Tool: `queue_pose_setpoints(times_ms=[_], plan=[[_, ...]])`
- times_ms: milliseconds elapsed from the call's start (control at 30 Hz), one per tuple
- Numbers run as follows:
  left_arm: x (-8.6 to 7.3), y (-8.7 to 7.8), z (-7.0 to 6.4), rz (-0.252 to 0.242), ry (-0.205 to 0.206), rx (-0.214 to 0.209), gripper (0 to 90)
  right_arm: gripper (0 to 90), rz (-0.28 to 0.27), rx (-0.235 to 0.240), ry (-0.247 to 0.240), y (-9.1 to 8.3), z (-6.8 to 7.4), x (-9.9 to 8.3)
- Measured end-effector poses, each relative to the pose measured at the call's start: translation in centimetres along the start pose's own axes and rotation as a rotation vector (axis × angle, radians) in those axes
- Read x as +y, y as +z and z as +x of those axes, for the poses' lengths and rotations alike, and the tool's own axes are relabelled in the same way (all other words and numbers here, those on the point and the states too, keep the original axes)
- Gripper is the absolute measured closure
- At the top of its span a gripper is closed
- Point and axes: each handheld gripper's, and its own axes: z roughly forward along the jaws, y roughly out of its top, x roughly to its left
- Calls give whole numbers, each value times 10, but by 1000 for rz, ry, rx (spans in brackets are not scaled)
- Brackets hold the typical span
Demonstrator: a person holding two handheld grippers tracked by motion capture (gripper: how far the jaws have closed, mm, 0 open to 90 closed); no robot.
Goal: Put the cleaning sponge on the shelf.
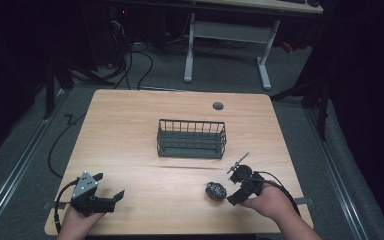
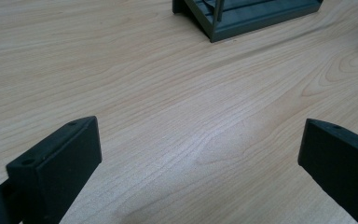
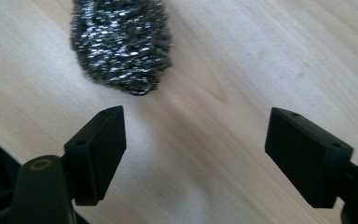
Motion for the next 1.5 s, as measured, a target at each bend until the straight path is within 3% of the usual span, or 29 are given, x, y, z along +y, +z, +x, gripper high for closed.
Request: queue_pose_setpoints(times_ms=[433, 700, 1000, 1200, 1500], plan=[[1, 2, -2, 6, 11, -12, 0, 162, 12, 31, -30, 7, 22, 15], [2, 3, -2, 6, 14, -17, 0, 178, 9, 38, -66, 13, 28, 23], [2, 4, -3, 7, 16, -22, 0, 177, 10, 47, -56, 21, 30, 31], [2, 4, -3, 9, 16, -23, 0, 239, -6, 56, -21, 20, 28, 35], [2, 5, -3, 13, 19, -25, 1, 347, -11, 64, -37, 20, 28, 37]])
